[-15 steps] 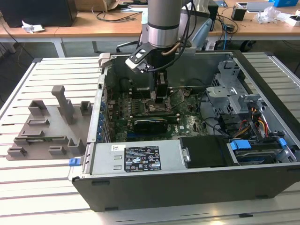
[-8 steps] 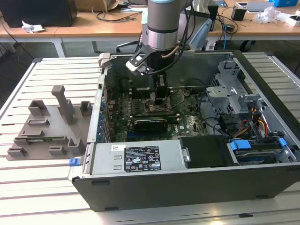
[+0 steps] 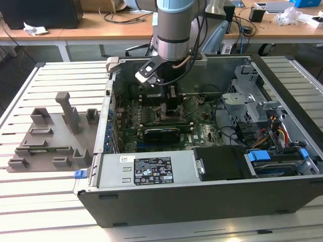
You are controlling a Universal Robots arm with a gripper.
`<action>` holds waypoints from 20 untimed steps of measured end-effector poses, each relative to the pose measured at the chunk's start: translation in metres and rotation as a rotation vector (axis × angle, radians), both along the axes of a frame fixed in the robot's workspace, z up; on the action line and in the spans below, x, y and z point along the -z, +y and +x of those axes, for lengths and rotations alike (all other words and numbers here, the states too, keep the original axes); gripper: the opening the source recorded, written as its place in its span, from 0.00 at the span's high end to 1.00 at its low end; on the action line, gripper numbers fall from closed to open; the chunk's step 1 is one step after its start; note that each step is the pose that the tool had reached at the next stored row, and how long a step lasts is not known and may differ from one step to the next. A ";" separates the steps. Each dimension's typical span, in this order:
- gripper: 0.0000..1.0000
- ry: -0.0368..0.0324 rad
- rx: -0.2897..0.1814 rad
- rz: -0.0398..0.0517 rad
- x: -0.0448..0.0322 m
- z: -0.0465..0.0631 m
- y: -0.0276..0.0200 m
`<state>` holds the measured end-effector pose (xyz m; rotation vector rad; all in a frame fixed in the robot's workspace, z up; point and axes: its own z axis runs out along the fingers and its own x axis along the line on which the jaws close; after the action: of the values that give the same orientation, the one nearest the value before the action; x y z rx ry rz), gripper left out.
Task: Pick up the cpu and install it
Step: 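Place the cpu into insertion slot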
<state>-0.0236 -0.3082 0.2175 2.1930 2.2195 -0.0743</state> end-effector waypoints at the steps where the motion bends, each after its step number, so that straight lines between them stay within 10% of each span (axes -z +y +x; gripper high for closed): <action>1: 0.45 0.0000 0.000 0.0000 0.0015 0.000 0.0000; 20: 0.38 -0.0001 0.000 0.0003 0.0187 0.000 0.0000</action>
<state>-0.0236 -0.3082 0.1988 2.1931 2.2196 -0.0739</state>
